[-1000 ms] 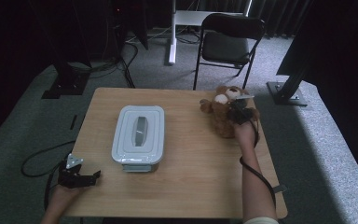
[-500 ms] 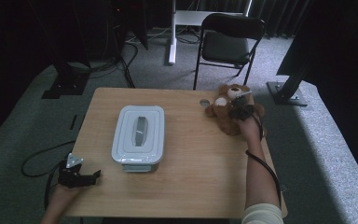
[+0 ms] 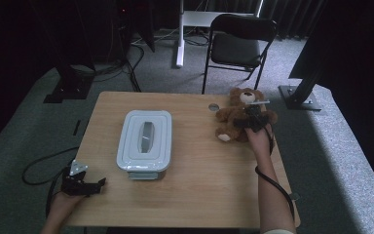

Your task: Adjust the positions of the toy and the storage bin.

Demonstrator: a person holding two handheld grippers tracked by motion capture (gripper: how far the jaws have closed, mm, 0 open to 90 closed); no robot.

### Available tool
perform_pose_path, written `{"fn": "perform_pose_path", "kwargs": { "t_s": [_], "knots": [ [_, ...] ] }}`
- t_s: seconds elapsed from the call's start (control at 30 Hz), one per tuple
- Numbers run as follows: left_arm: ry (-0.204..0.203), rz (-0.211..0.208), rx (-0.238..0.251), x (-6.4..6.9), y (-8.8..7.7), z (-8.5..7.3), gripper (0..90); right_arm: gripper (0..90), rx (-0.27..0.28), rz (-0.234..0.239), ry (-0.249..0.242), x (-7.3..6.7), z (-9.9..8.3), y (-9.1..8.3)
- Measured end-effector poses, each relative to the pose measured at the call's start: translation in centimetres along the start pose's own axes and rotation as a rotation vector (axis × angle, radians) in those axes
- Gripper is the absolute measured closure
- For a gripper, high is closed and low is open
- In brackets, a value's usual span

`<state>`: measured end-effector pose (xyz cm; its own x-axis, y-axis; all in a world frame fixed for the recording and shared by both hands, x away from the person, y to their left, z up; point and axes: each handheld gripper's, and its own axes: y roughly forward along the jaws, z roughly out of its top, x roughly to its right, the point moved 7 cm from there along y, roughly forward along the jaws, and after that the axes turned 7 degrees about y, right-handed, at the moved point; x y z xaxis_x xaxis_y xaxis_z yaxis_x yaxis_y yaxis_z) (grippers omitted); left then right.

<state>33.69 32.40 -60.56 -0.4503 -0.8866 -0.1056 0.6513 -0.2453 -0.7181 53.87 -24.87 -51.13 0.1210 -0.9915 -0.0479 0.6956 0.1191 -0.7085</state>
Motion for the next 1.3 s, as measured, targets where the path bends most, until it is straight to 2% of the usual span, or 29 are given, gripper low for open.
{"fn": "perform_pose_path", "kwargs": {
  "t_s": [0.13, 0.2, 0.3, 0.4, 0.5, 0.67, 0.77, 0.9, 0.93, 0.97, 1.03, 1.13, 1.17, 1.3],
  "knots": [
    [0.002, 0.004, -0.013, -0.1, 0.1, 0.4, 2.2, 12.4, 0.021, 0.053, -0.017, -1.0, 0.1, -1.1],
    [-0.008, 0.004, -0.004, -0.2, 0.0, 0.8, 2.2, 12.6, 0.048, 0.082, -0.017, -1.7, 0.3, -1.8],
    [-0.02, -0.004, 0.014, -0.3, 0.0, 1.5, 2.2, 12.8, 0.085, 0.108, -0.043, -3.1, 0.7, -2.7],
    [-0.024, 0.007, 0.023, -0.4, 0.1, 2.2, 2.2, 13.0, 0.06, 0.159, -0.052, -4.8, 0.6, -3.0],
    [-0.038, -0.001, 0.041, -0.4, 0.3, 3.0, 2.2, 13.0, 0.062, 0.222, -0.057, -6.6, 0.4, -3.2],
    [-0.027, -0.002, 0.047, -0.4, 0.7, 4.2, 2.2, 12.9, 0.064, 0.263, -0.076, -8.8, -0.3, -2.6],
    [-0.021, -0.002, 0.053, -0.4, 1.0, 4.9, 2.2, 12.9, 0.045, 0.278, -0.101, -10.1, -1.0, -2.0],
    [-0.025, -0.008, 0.059, -0.5, 1.7, 5.6, 2.2, 12.9, 0.034, 0.322, -0.104, -11.9, -2.2, -1.1],
    [-0.025, -0.008, 0.059, -0.5, 1.7, 5.6, 2.2, 12.9, 0.034, 0.322, -0.104, -11.9, -2.2, -1.1],
    [-0.032, -0.016, 0.062, -0.4, 2.1, 5.9, 2.2, 12.9, 0.03, 0.341, -0.121, -13.0, -3.1, -0.5],
    [-0.022, -0.018, 0.054, -0.2, 2.4, 6.0, 2.2, 12.9, 0.038, 0.345, -0.131, -13.6, -3.5, -0.2],
    [-0.008, -0.022, 0.05, 0.2, 2.8, 6.2, 2.2, 13.0, 0.079, 0.327, -0.153, -14.7, -4.0, 0.4],
    [0.012, -0.02, 0.043, 0.3, 3.0, 6.2, 2.2, 13.0, 0.085, 0.331, -0.149, -14.9, -4.1, 0.5],
    [0.017, -0.027, 0.038, 0.6, 3.6, 6.5, 2.2, 12.9, 0.086, 0.341, -0.13, -16.4, -4.4, 1.4]
  ]
}}
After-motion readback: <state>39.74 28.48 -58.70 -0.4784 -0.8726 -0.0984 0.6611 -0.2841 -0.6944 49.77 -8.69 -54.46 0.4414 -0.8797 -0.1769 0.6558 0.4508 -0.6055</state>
